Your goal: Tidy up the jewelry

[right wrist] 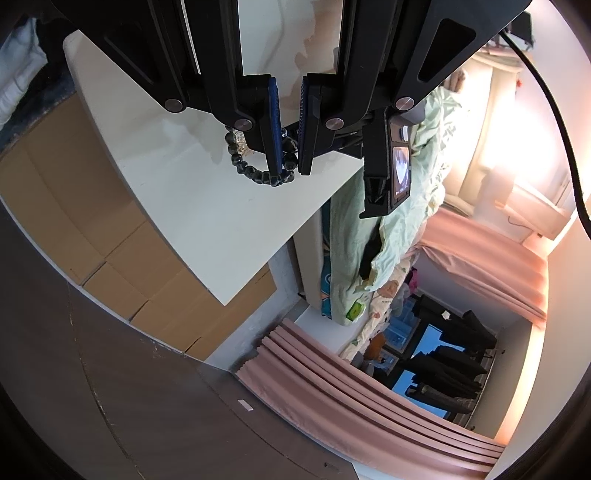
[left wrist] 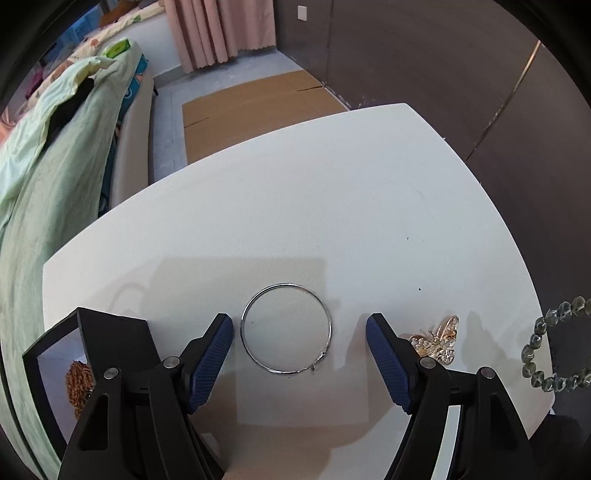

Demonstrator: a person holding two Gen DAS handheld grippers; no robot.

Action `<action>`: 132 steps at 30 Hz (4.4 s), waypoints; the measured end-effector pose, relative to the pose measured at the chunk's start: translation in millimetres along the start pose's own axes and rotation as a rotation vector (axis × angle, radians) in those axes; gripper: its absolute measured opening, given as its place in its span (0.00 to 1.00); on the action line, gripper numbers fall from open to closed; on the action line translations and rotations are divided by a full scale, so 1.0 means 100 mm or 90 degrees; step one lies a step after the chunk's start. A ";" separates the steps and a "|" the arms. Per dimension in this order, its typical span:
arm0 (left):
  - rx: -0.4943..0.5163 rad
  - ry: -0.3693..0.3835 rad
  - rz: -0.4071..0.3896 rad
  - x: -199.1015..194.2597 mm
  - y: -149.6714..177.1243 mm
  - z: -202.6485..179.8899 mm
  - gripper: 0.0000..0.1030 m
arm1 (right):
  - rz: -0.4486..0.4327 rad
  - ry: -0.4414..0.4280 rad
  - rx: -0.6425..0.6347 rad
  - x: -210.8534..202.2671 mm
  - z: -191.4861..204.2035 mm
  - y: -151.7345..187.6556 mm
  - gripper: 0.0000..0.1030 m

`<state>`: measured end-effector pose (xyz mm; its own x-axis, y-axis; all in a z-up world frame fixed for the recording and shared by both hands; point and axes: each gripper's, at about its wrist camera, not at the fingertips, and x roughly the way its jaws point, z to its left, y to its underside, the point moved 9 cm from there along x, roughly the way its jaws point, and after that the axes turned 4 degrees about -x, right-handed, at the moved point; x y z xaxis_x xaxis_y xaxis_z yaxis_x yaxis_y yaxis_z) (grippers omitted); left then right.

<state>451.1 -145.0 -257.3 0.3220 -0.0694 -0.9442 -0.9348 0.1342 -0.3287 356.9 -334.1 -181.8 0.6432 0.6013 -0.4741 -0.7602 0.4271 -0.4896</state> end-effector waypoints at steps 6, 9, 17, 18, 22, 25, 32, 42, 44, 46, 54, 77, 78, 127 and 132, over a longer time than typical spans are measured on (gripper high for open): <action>-0.010 0.008 -0.003 0.01 -0.03 0.03 0.74 | 0.001 -0.002 0.000 0.01 -0.01 -0.02 0.09; -0.007 0.008 -0.005 0.02 -0.03 0.02 0.74 | 0.001 -0.002 0.001 0.01 -0.01 -0.02 0.09; -0.003 0.008 -0.004 -0.05 0.02 0.01 0.50 | 0.003 -0.003 -0.004 0.02 0.03 0.02 0.09; 0.000 0.009 -0.004 -0.05 0.02 0.00 0.49 | 0.004 -0.003 -0.005 0.02 0.03 0.03 0.09; -0.003 0.020 0.000 -0.07 0.05 -0.01 0.49 | 0.005 -0.002 -0.006 0.03 0.03 0.02 0.09; -0.011 0.036 0.005 -0.09 0.07 -0.01 0.38 | 0.005 -0.001 -0.006 0.04 0.04 0.02 0.09; -0.025 0.055 0.012 -0.17 0.04 0.02 0.29 | 0.005 -0.002 -0.006 0.04 0.04 0.01 0.09; -0.011 0.058 0.018 -0.11 0.00 -0.11 0.72 | 0.007 0.001 -0.005 0.04 0.00 0.01 0.09; -0.005 0.042 0.018 -0.07 0.00 -0.12 0.72 | 0.007 0.000 -0.004 0.04 0.00 0.01 0.09; -0.001 0.036 0.025 -0.04 0.03 -0.13 0.70 | 0.007 0.000 -0.004 0.04 0.01 0.01 0.09; 0.016 0.013 0.017 -0.08 0.09 -0.16 0.55 | 0.007 -0.002 -0.004 0.04 0.00 0.01 0.09; -0.042 0.076 -0.032 -0.88 -0.03 0.33 0.00 | 0.020 -0.051 -0.031 0.15 0.45 0.11 0.09; -0.047 0.083 -0.030 -0.89 -0.01 0.34 0.00 | 0.021 -0.052 -0.036 0.17 0.49 0.13 0.09; -0.090 -0.008 0.084 -0.12 0.37 0.38 0.74 | -0.012 -0.062 0.019 -0.11 0.11 -0.06 0.10; -0.100 -0.013 0.074 -0.10 0.33 0.35 0.71 | -0.009 -0.054 0.019 -0.10 0.07 -0.06 0.10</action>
<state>422.4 -105.1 -259.1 0.2116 -0.0415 -0.9765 -0.9773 -0.0165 -0.2111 354.6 -338.4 -169.1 0.6444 0.6497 -0.4033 -0.7545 0.4545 -0.4735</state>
